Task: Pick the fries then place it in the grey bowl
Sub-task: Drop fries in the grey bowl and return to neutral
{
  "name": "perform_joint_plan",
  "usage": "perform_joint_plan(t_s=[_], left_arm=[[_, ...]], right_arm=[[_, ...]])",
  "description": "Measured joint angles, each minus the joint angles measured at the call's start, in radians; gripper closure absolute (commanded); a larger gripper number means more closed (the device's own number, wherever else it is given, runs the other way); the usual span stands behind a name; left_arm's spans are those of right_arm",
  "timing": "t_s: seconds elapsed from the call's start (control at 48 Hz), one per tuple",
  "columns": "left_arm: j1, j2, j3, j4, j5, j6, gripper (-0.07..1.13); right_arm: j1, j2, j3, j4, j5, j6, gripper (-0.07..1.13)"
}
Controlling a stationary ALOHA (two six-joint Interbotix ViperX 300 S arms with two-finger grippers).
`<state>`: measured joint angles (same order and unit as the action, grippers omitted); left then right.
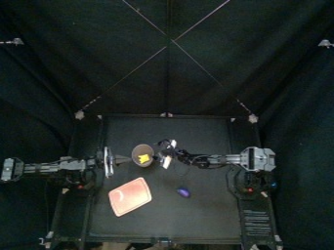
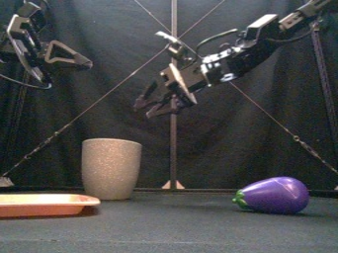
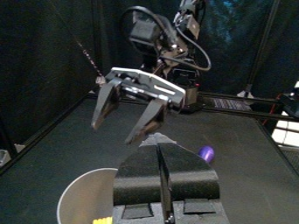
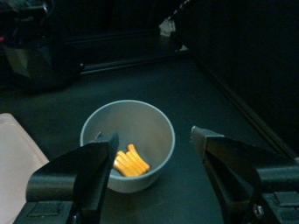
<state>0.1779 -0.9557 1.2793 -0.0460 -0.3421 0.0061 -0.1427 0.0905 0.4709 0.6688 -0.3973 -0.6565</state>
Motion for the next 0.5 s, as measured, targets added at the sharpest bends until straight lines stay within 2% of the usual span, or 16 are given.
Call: perform_joint_plan(t_s=[0.229,0.5], left_arm=[[0.003,0.0,0.009,0.0,0.002,0.0,1.01],[0.025,0.0,0.011,0.0,0.002,0.0,1.01]], right_arm=[[0.118,-0.149,0.187,0.074,-0.175,0.008,0.07],[0.218,-0.227,0.296,0.14,-0.212,0.0,0.07]])
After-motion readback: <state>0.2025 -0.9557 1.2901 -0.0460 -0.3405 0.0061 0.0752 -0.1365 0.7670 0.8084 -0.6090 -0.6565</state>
